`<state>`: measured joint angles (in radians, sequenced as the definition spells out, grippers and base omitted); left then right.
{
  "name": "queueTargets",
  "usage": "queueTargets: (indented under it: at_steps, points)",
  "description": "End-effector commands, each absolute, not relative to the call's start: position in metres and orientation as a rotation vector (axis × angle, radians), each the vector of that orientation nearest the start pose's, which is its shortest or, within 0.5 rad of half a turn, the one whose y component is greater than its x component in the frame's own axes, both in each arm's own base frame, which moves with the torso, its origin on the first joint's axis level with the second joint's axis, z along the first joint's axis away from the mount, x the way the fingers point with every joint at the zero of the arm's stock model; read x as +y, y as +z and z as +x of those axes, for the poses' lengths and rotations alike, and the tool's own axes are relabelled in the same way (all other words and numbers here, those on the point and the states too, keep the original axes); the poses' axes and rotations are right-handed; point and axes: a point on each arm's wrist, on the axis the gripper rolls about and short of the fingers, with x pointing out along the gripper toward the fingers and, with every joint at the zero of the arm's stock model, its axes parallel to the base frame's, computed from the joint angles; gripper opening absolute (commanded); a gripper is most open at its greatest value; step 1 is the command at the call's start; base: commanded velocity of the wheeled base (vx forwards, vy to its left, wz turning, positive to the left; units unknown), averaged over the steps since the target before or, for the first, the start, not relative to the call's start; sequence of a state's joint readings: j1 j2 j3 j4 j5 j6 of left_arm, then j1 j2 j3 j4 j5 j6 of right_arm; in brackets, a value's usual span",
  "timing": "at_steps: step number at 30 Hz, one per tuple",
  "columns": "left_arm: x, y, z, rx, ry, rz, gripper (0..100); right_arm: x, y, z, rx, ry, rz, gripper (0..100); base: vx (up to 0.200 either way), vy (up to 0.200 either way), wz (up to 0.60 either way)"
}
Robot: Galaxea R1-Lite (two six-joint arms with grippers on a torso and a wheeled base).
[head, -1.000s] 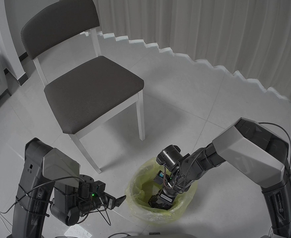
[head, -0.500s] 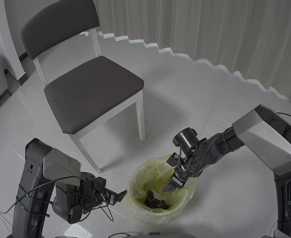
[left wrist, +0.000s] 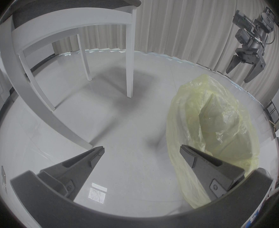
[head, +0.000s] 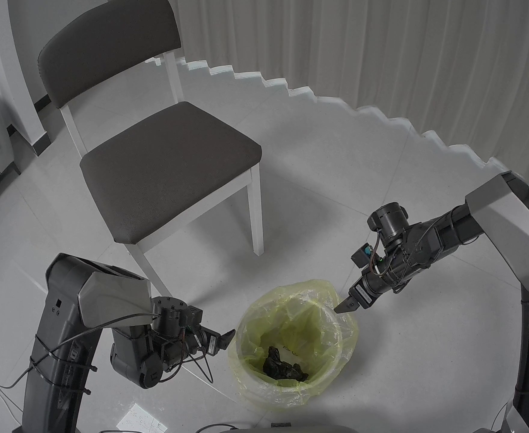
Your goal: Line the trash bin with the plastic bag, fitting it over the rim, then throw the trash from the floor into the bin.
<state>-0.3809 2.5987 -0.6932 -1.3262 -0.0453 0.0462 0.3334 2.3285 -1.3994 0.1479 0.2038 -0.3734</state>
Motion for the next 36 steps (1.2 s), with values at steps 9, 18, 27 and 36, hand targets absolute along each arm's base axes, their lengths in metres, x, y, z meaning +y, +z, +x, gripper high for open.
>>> queueTargets:
  at_steps: [9,18,27,36]
  points:
    - [-0.134,-0.083,0.336,0.514,-0.417,0.137,100,0.137,-0.007,0.429,1.009,0.649,-0.382,100,0.0,0.0,0.0]
    - [-0.136,-0.083,0.334,0.504,-0.416,0.132,100,0.14,-0.026,0.465,0.985,0.625,-0.376,100,0.0,0.0,0.0]
    - [-0.138,-0.083,0.332,0.5,-0.422,0.129,100,0.143,-0.049,0.483,0.973,0.617,-0.372,100,0.0,0.0,0.0]
    - [-0.138,-0.084,0.326,0.494,-0.429,0.127,100,0.145,-0.076,0.486,1.006,0.615,-0.361,100,0.0,0.0,0.0]
